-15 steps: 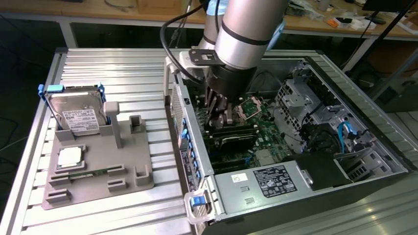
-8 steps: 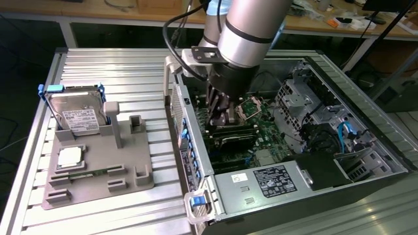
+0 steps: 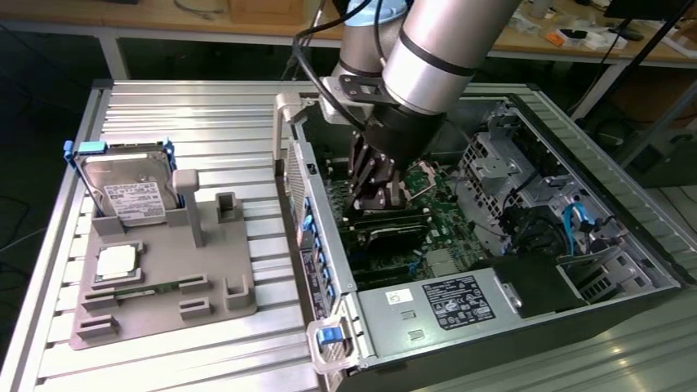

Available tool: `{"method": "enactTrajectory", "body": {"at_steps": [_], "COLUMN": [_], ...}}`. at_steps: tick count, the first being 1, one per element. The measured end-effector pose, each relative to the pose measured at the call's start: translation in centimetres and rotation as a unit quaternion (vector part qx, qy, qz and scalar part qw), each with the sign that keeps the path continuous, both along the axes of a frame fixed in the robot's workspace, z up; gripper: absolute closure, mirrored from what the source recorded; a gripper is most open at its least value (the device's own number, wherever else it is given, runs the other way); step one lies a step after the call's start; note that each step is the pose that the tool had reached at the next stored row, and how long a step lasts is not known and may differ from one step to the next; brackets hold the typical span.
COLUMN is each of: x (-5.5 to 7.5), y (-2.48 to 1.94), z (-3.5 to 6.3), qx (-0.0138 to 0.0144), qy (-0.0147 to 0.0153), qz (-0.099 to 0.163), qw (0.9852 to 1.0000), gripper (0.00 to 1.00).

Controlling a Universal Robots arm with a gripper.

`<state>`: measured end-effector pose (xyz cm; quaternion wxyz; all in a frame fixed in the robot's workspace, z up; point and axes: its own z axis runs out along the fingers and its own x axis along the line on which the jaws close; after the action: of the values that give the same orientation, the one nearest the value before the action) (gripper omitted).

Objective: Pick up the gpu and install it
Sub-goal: 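Press down on the gpu until it lock into place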

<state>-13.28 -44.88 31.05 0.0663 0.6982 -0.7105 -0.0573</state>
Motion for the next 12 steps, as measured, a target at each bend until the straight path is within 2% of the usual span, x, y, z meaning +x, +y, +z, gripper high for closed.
{"method": "enactTrajectory", "body": {"at_steps": [7,8,12], "x": [-0.8,-1.1,-1.6], "y": [-0.01,-0.07,-0.45], "z": [-0.03,-0.05,-0.23], "qx": [0.0045,0.0061,0.0091], "qy": [0.0000,0.0000,-0.0001], "qz": [0.004,0.006,0.008], "qw": [1.0000,1.0000,0.9999], "gripper": [0.89,0.89,0.89]}}
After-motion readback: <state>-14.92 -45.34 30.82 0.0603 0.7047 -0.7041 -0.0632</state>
